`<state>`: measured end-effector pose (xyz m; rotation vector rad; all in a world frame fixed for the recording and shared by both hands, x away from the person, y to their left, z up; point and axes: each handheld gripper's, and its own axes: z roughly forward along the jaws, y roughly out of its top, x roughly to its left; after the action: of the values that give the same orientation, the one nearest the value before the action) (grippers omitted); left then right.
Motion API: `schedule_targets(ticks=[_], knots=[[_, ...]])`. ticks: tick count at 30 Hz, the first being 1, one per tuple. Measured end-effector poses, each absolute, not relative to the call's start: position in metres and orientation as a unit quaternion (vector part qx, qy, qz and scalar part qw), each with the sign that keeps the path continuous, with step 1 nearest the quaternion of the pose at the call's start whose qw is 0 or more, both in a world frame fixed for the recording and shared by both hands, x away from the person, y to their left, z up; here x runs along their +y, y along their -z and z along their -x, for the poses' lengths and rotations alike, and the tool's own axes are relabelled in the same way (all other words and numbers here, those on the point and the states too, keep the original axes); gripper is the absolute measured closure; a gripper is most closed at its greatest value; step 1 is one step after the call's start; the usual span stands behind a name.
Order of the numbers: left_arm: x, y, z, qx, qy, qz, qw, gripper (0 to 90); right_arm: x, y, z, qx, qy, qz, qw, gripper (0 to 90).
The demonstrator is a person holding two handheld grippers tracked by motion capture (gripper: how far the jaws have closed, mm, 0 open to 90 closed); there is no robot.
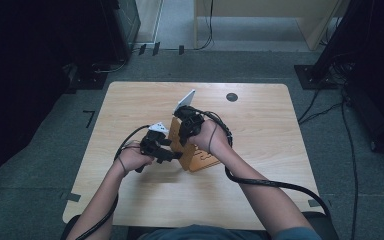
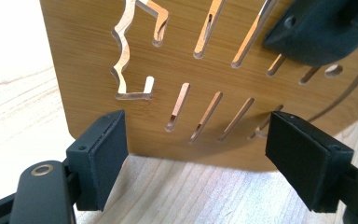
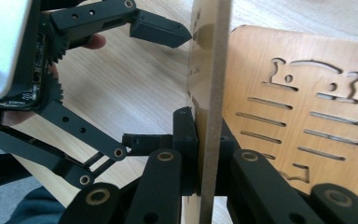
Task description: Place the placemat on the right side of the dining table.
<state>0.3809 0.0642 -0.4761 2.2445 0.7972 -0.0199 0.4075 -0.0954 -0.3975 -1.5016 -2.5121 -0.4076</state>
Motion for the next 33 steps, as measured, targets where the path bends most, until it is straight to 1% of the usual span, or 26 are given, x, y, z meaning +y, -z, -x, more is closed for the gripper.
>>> schedule_targets(ticks=[1, 14, 17, 33], knots=[[0.065, 0.475, -0.381, 0.314, 0.001, -0.875, 0.368, 22.7, -0.096, 0.396, -0.408, -0.848, 0.135, 0.506, 0.086, 87.4], [0.065, 0.476, -0.383, 0.319, -0.01, -0.874, 0.366, 22.7, -0.109, 0.385, -0.414, -0.849, 0.14, 0.503, 0.083, 87.4], [0.065, 0.476, -0.383, 0.322, -0.012, -0.873, 0.367, 22.7, -0.113, 0.384, -0.416, -0.85, 0.138, 0.503, 0.072, 87.4], [0.057, 0.481, -0.389, 0.32, -0.011, -0.877, 0.359, 22.7, -0.14, 0.384, -0.42, -0.838, 0.143, 0.521, 0.073, 87.4]])
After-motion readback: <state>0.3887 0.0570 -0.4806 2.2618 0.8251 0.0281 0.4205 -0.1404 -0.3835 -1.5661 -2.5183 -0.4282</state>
